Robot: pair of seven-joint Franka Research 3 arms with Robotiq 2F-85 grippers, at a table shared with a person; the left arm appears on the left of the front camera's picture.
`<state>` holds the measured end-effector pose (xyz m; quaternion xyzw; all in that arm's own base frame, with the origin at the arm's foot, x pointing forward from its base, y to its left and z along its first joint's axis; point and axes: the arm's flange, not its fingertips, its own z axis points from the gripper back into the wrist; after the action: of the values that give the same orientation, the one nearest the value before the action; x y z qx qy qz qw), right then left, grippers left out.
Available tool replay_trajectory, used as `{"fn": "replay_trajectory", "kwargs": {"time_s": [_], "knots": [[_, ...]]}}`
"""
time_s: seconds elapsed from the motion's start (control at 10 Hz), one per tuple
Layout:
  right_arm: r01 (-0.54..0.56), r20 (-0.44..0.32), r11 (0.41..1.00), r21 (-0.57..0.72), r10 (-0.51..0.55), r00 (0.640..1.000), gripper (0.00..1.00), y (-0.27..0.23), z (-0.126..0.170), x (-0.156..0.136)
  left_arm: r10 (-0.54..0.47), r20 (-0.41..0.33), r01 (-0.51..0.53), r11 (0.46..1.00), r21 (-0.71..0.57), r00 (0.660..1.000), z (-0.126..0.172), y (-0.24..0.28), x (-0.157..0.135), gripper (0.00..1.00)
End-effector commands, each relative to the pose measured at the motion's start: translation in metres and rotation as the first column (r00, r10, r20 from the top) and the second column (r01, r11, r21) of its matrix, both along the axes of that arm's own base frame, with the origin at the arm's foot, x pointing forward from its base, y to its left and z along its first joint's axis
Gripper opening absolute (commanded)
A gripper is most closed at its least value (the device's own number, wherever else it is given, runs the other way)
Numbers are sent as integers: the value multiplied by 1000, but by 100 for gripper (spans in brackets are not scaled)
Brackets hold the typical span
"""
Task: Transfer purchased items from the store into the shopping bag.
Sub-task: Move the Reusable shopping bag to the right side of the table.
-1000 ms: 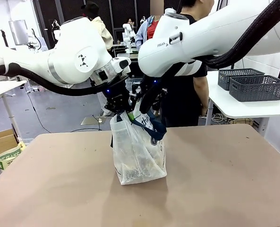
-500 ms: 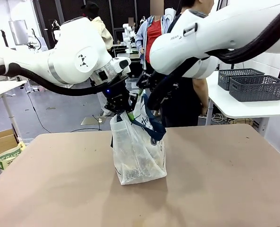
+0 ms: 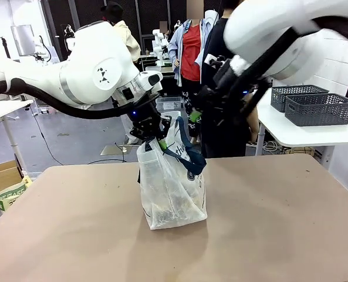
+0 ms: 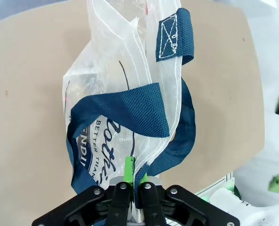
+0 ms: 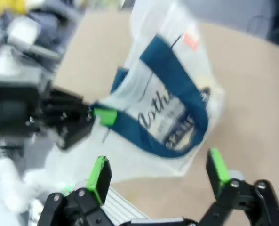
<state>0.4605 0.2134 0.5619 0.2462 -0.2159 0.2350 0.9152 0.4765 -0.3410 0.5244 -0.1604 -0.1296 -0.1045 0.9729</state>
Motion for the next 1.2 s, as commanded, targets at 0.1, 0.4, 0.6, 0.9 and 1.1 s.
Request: {"fn": "replay_trajectory", "kwargs": {"time_s": [0.1, 0.4, 0.6, 0.9, 1.1], "knots": [[-225, 90, 961, -160, 241, 966, 100, -53, -12, -9, 4, -5, -5, 1000, -12, 1000, 1, 0, 0, 0], [-325, 131, 931, -164, 348, 928, 100, -79, -16, -12, 4, -5, -5, 1000, -12, 1000, 1, 0, 0, 0], [-411, 215, 879, -240, 461, 861, 100, -78, -14, -21, 4, -5, -5, 1000, -12, 1000, 1, 0, 0, 0], [-361, 155, 908, -213, 396, 905, 100, -77, -8, -10, 4, -5, -5, 1000, -12, 1000, 1, 0, 0, 0], [-361, 155, 908, -213, 396, 905, 100, -77, -8, -10, 4, -5, -5, 1000, -12, 1000, 1, 0, 0, 0]]}}
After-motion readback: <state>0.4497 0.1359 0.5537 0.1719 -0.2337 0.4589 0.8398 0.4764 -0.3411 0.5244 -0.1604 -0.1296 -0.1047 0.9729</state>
